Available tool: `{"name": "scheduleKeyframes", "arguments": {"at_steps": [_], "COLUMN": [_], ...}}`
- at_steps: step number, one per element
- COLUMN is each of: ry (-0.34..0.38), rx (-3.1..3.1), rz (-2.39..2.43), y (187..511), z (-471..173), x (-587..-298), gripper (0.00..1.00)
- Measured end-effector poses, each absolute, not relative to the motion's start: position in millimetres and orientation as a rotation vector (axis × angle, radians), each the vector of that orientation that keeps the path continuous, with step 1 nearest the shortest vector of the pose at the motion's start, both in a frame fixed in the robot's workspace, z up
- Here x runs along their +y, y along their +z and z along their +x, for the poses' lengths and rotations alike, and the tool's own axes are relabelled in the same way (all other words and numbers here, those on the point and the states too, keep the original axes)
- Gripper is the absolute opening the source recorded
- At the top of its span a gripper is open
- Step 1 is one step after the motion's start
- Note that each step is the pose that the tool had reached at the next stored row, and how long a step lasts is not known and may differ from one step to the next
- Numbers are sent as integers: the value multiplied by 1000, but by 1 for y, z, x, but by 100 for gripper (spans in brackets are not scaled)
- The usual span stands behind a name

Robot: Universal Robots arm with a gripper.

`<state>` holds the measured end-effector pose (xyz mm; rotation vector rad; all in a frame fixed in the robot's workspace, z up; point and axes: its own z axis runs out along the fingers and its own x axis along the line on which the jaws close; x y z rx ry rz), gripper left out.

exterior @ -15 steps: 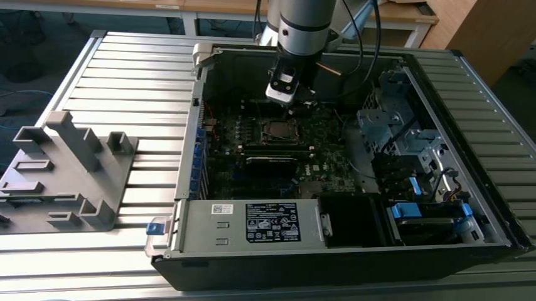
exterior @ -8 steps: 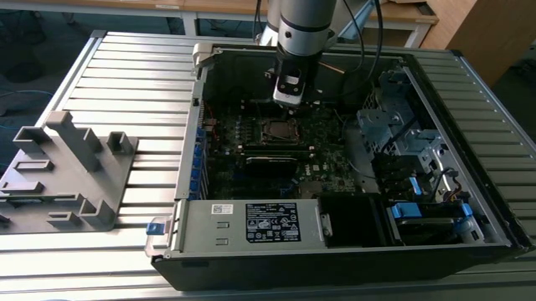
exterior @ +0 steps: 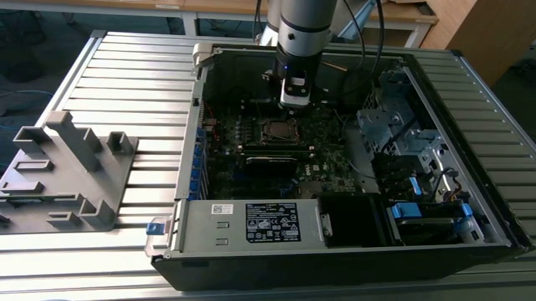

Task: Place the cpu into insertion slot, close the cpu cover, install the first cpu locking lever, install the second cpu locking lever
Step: 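Close the cpu cover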

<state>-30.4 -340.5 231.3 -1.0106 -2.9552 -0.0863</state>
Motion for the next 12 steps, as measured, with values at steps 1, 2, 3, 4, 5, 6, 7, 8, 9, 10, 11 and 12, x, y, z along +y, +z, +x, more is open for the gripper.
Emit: {"name": "scheduleKeyframes", "arguments": {"at_steps": [1, 2, 3, 4, 5, 6, 7, 8, 9, 10, 11, 12], "ry": [-86, -86, -85, -85, -85, -85, -84, -84, -84, -83, -83, -83], "rx": [-2963, -2972, -2980, -2988, -2995, -3002, -3010, -3016, -3023, -3030, -3036, -3042], "rz": [-985, -959, -931, -904, -877, -850, -822, -795, -766, -738, -711, -683], "y": [231, 231, 231, 231, 231, 230, 230, 230, 230, 230, 229, 229], "z": [-30, -30, -30, -30, -30, -30, -30, -30, -30, -30, -30, -30], "x": [-340, -340, -340, -340, -340, -340, -340, -340, -340, -340, -340, -340], "gripper": [11, 11, 11, 11, 11, 11, 11, 11, 11, 11, 11, 11]}}
